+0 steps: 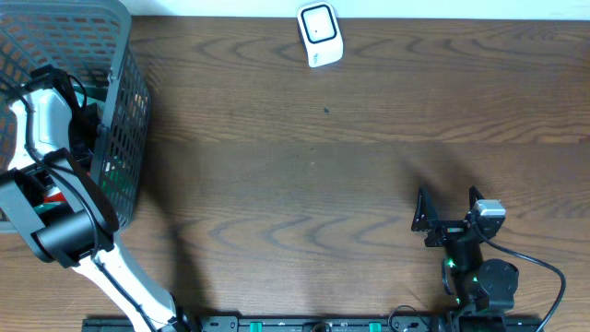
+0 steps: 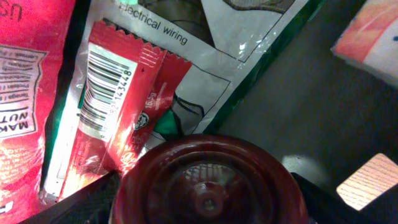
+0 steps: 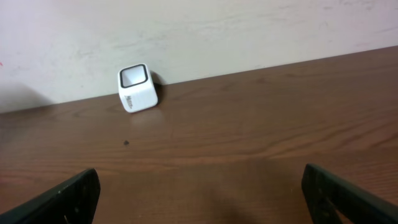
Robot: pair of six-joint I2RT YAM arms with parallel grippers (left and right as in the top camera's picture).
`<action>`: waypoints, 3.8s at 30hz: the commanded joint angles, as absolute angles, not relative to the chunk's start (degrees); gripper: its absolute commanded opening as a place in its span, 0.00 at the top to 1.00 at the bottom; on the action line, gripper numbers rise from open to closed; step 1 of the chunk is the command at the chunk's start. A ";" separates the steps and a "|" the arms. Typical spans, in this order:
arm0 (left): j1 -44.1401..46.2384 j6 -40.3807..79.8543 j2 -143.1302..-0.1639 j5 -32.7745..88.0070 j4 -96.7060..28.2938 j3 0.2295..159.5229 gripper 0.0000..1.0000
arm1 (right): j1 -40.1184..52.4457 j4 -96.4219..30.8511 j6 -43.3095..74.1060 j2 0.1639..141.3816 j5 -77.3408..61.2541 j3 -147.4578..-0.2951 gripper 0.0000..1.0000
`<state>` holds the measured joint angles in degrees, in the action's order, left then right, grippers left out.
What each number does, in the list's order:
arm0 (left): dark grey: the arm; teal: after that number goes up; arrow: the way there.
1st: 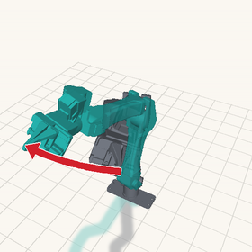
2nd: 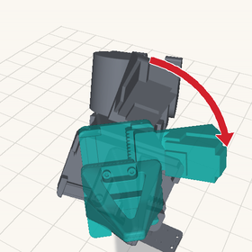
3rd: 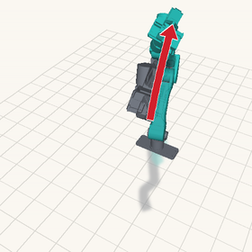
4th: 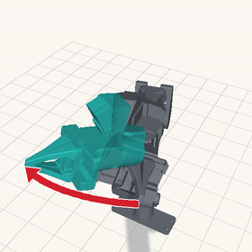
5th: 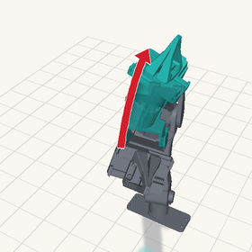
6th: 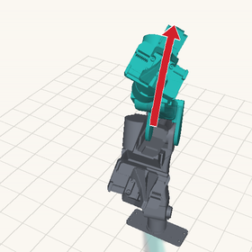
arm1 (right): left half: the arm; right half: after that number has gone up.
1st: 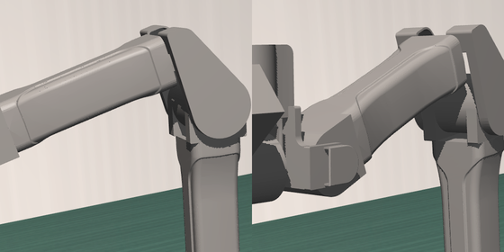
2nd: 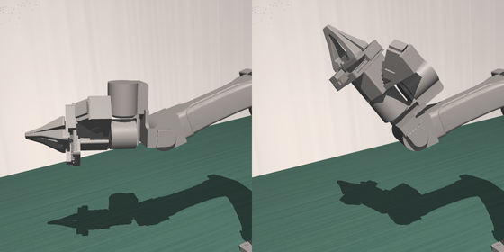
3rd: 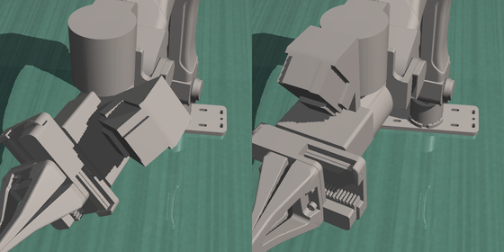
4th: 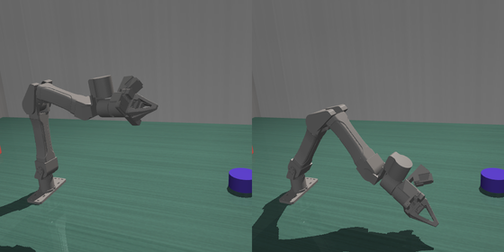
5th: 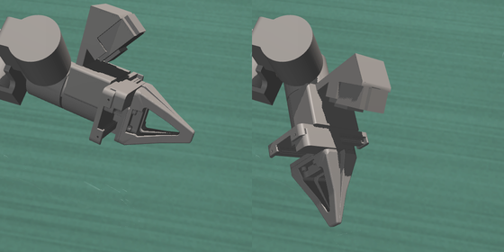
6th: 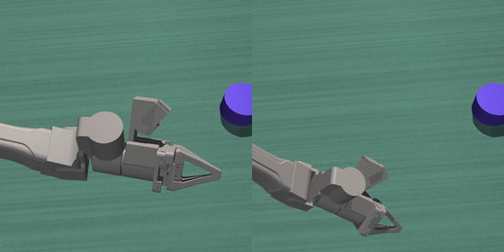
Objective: Scan the item barcode
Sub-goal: 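Lower the left gripper into the basket and grasp the Knorr jar, then lift the jar out and set it on the table center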
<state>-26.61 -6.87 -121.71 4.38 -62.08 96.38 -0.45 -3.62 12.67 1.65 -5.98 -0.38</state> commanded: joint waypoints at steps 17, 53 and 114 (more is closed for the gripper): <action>-26.46 2.28 -117.56 5.54 -64.64 93.93 0.19 | 0.10 -3.77 13.23 1.52 -5.87 -0.32 0.01; -26.87 3.86 -83.74 -2.61 -45.43 93.67 0.51 | 0.10 -3.77 13.23 1.52 -5.87 -0.32 0.01; 41.06 18.74 -117.03 15.55 -40.77 88.75 0.06 | 0.10 -3.77 13.23 1.52 -5.87 -0.32 0.01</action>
